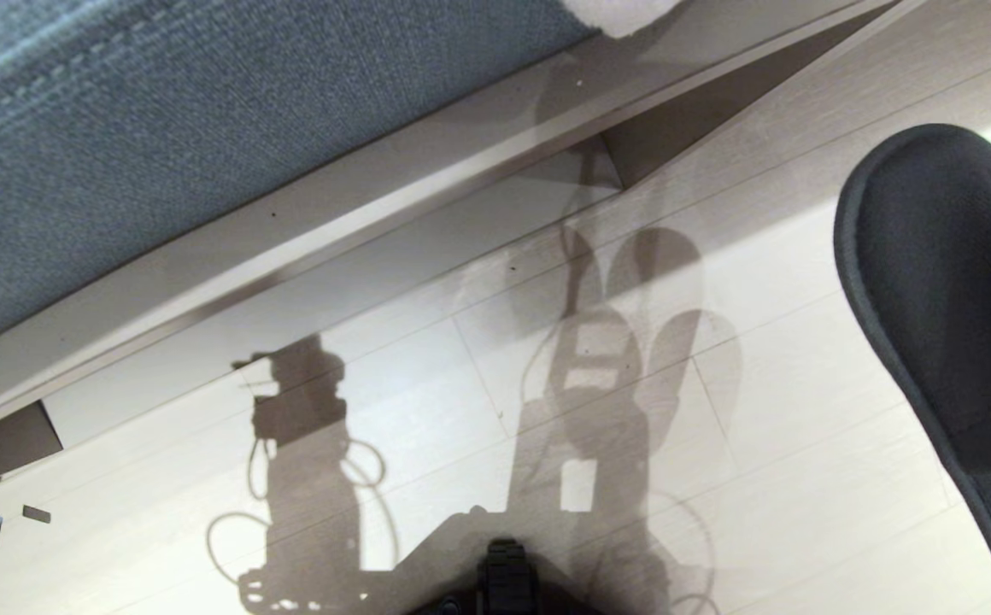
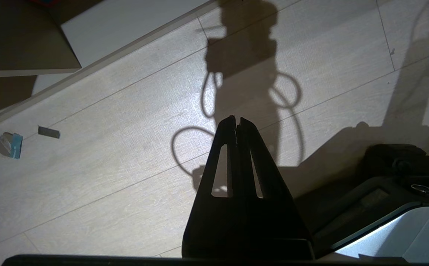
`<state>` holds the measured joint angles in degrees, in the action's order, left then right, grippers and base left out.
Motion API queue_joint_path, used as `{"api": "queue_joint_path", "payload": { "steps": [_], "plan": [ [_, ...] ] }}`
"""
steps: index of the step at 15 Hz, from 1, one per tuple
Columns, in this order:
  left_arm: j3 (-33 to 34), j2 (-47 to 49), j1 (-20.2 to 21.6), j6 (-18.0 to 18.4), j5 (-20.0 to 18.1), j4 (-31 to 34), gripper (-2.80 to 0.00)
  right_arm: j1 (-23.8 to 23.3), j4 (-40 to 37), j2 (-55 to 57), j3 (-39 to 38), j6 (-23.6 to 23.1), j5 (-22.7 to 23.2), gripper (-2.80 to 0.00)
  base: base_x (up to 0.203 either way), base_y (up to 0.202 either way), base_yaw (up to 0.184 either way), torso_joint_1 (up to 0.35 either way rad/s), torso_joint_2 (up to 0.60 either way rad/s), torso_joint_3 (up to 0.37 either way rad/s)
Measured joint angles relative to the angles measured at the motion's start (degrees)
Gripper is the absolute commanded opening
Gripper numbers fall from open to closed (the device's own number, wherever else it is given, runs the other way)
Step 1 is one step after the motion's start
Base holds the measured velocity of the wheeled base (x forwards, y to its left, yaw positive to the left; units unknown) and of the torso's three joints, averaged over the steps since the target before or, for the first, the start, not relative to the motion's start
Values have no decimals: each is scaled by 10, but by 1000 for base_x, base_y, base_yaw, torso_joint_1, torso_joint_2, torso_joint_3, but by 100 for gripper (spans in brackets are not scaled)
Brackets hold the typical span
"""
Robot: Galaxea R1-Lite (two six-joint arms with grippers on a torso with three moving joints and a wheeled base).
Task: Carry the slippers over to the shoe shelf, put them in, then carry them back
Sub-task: Place the slippers on the floor
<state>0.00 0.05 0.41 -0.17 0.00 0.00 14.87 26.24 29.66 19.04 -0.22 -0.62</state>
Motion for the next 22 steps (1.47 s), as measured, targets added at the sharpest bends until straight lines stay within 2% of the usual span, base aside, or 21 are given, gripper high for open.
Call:
{"api": "queue_joint_path", "payload": {
  "steps": [3,5,7,11,14,17,20,22],
  "plan": [
    [0,0,0,0,0,0,-280,-88,-7,-41,-3,-1,11,-280,0,0,0,0,0,0],
    [0,0,0,0,0,0,-280,-123,-25,-75,-16,-1,18,-280,0,0,0,0,0,0],
    [0,0,0,0,0,0,-280,-145,-56,-116,-32,-1,45,-280,0,0,0,0,0,0],
    [0,0,0,-2,0,0,-280,-153,-137,-201,-97,-4,73,-280,0,0,0,0,0,0],
    [0,0,0,-2,0,0,-280,-151,-202,-260,-157,-13,75,-280,0,0,0,0,0,0],
    [0,0,0,-1,0,-1,-280,-151,-233,-287,-177,-19,54,-280,0,0,0,0,0,0],
    [0,0,0,-2,0,-1,-280,-150,-262,-296,-187,-26,1,-280,0,0,0,0,0,0],
    [0,0,0,-2,0,-1,-280,-150,-263,-298,-189,-36,4,-280,0,0,0,3,3,33]
  ]
}}
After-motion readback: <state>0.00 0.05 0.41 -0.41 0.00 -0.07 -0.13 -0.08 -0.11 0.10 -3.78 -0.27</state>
